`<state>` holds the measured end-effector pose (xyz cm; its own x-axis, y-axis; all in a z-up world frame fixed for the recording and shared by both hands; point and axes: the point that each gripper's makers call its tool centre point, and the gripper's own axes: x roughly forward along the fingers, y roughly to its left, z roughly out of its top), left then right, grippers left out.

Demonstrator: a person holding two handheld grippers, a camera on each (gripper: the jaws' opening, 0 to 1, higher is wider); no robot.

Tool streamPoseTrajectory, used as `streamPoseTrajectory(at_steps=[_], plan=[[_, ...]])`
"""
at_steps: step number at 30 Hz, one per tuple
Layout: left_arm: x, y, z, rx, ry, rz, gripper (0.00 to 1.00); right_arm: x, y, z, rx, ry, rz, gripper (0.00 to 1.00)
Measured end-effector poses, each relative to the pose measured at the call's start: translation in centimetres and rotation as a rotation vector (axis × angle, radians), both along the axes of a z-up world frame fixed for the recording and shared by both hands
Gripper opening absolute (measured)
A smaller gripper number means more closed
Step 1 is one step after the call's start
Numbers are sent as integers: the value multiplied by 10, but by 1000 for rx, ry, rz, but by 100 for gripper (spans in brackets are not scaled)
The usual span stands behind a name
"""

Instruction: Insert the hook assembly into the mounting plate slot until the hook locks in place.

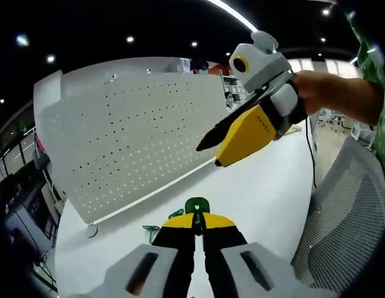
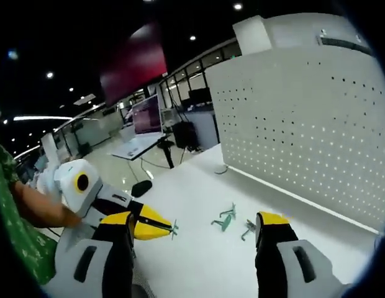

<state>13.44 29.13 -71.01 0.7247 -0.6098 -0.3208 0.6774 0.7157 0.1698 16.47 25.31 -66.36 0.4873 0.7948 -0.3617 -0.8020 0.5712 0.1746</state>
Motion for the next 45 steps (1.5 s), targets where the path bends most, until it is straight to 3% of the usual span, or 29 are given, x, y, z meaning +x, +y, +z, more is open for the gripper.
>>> streamPoseTrajectory(at_steps=[11, 18, 27, 39, 45], plan=[[5, 5, 8, -27, -8, 28, 3, 10, -18, 19, 32, -108, -90, 89], [13, 13, 20, -64, -17, 61, 3, 18, -32, 40, 65, -194, -149, 89], [25, 24, 36, -86, -38, 95, 3, 23, -40, 53, 87, -239, -188, 90], [56, 51, 66, -128, -80, 178, 3, 23, -40, 75, 80, -319, -193, 90], [77, 65, 88, -140, -129, 225, 3, 28, -42, 84, 95, -335, -202, 90]])
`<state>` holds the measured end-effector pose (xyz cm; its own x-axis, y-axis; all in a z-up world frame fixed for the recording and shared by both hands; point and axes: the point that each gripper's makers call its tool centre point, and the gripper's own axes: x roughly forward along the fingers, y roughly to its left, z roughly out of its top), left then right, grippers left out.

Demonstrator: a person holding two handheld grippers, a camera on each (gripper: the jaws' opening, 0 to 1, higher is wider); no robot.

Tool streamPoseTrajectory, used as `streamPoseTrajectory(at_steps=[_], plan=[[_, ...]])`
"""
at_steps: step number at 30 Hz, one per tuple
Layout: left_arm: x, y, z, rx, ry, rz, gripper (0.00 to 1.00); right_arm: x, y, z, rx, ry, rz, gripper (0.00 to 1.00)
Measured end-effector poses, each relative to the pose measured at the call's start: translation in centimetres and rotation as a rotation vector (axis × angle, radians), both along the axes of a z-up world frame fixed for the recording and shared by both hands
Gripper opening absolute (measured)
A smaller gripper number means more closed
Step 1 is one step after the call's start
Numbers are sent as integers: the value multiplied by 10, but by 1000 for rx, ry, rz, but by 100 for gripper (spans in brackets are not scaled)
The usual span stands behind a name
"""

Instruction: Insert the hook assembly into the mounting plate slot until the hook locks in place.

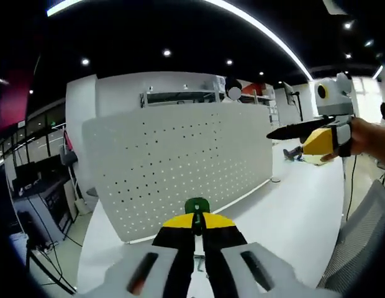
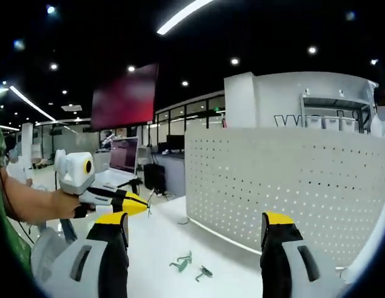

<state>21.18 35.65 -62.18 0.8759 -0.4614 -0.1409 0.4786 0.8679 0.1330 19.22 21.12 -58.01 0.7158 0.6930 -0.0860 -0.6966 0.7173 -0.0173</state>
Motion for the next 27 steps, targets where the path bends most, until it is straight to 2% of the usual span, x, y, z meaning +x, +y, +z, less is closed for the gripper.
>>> streamPoseTrajectory(at_steps=[10, 15, 17, 21, 27], plan=[[43, 26, 45, -16, -87, 85, 3, 6, -5, 3, 0, 1, -8, 90], [67, 40, 74, -65, -147, 134, 3, 9, -7, 4, 1, -1, -14, 90], [75, 46, 81, -90, -156, 157, 3, 11, -7, 4, 0, -1, -17, 89], [95, 57, 95, -98, -188, 201, 3, 14, -8, 5, -1, -1, -20, 89], [116, 65, 111, -121, -236, 246, 3, 18, -12, 5, -2, 0, -32, 89]])
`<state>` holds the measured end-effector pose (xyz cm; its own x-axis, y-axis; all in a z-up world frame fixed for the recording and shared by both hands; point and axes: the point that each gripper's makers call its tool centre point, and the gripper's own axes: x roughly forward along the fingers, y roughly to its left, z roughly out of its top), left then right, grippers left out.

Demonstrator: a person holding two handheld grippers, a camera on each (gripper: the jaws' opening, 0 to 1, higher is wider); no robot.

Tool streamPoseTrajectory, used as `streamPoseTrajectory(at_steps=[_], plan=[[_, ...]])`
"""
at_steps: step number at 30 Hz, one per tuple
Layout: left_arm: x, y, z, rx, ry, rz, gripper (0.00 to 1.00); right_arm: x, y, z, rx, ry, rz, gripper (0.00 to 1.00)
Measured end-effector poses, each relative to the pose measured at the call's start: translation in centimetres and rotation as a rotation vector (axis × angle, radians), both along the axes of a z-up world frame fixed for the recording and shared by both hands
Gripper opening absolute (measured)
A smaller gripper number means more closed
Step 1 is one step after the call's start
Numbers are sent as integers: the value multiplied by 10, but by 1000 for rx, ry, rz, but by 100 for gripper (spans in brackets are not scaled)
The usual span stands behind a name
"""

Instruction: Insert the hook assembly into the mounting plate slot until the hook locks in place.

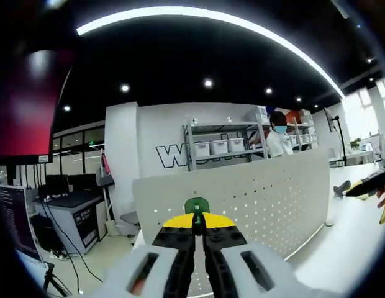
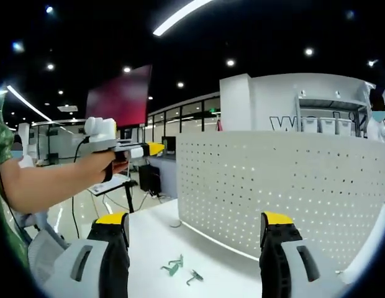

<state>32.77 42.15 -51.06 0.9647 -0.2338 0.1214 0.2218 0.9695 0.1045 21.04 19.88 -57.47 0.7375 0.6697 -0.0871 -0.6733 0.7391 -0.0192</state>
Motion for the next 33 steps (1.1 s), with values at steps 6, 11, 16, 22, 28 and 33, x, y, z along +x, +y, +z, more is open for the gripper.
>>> streamPoseTrajectory(at_steps=[6, 11, 16, 22, 28, 33], plan=[[18, 5, 7, -9, -32, 56, 3, 6, -5, -3, -7, 10, -10, 88], [36, 10, 8, -22, -41, 78, 3, 10, -9, -4, -14, 13, -17, 88], [52, 13, 5, -27, -39, 88, 3, 14, -14, -5, -18, 19, -26, 88], [66, 14, 3, -24, -47, 102, 3, 21, -19, -8, -24, 29, -39, 88], [77, 16, 1, -27, -55, 115, 3, 27, -21, -9, -23, 34, -45, 87], [81, 19, 3, -34, -74, 124, 3, 29, -20, -12, -26, 38, -49, 87]])
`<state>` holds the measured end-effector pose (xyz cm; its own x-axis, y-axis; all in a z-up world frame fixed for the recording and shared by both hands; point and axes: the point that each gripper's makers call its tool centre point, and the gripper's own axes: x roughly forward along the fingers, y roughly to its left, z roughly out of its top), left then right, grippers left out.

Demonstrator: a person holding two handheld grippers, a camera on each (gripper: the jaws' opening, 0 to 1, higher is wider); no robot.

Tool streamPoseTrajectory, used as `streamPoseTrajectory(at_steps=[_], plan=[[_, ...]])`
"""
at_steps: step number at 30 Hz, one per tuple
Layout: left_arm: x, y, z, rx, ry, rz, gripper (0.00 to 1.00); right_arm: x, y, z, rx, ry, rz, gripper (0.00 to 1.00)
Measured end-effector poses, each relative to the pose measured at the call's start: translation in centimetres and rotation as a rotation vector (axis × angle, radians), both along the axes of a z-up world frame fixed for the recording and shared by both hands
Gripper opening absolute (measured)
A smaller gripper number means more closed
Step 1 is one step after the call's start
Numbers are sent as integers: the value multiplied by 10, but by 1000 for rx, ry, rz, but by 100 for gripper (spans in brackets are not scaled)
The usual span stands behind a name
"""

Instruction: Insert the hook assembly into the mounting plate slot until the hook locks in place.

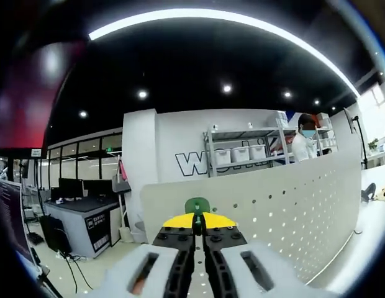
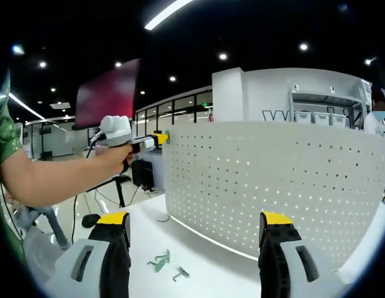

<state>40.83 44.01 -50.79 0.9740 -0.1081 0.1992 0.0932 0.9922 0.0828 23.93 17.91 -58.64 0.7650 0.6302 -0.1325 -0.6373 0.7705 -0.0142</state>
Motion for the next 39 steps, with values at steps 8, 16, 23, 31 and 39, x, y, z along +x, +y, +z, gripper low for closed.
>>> streamPoseTrajectory(at_steps=[8, 16, 23, 31, 39], plan=[[6, 3, 0, -6, -13, 5, 3, 1, 0, -3, -4, 12, -6, 87], [10, 3, 1, -3, -19, 7, 3, 2, -1, -4, -8, 14, -10, 87], [12, 6, -1, -7, -18, 17, 2, 2, -2, -3, -12, 12, -12, 86], [13, 4, 0, 0, -20, 13, 2, 2, -4, -3, -13, 13, -14, 86], [13, 2, -2, 2, -22, 14, 2, 2, -6, -4, -17, 16, -18, 86]])
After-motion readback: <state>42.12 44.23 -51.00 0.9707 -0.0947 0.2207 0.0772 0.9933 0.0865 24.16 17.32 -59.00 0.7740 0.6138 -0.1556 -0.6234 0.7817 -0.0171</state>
